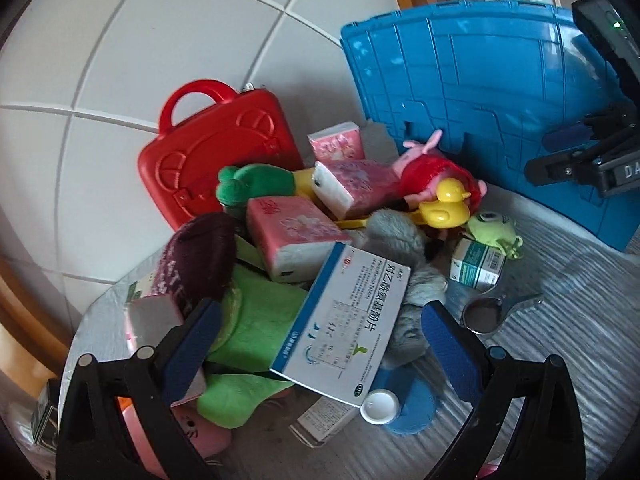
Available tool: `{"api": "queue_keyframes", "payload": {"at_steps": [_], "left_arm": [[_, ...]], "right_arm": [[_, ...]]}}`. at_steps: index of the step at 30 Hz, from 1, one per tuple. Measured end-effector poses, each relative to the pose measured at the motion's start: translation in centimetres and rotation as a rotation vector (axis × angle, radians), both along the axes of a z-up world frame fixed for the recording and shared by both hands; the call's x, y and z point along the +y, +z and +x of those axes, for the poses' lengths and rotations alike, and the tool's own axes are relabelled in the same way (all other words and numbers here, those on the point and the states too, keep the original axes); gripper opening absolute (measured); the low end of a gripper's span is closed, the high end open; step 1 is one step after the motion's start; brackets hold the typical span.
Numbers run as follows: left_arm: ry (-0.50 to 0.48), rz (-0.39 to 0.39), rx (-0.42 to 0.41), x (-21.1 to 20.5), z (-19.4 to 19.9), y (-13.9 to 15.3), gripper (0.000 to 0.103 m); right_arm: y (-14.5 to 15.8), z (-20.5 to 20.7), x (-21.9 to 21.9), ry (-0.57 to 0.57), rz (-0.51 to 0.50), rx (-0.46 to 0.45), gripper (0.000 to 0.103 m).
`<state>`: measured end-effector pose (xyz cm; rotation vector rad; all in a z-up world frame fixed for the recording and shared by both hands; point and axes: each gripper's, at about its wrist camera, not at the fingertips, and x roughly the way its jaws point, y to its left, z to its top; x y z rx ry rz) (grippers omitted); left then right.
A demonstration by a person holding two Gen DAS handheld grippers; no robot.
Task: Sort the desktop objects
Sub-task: 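Grasp the white Paracetamol box with left gripper while right grasps green one-eyed plush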
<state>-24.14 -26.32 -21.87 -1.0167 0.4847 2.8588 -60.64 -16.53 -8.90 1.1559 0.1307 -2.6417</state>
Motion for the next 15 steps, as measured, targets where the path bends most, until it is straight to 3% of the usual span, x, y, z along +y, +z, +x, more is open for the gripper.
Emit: {"api": "queue_keyframes", "payload": {"at_steps": [7, 15], "left_arm": [[-0.076, -0.005, -0.095, 0.6, -3.6, -3.2, 0.102], [-0.123, 0.007, -0.152, 1.0, -5.6, -5.5, 0.101]], "right_arm": [[-6.6, -4.6, 0.6, -0.034, 0.005, -0.191, 0.073], [-9.9, -6.7, 1.2, -0.072, 0.043, -0.251, 0.067]]}}
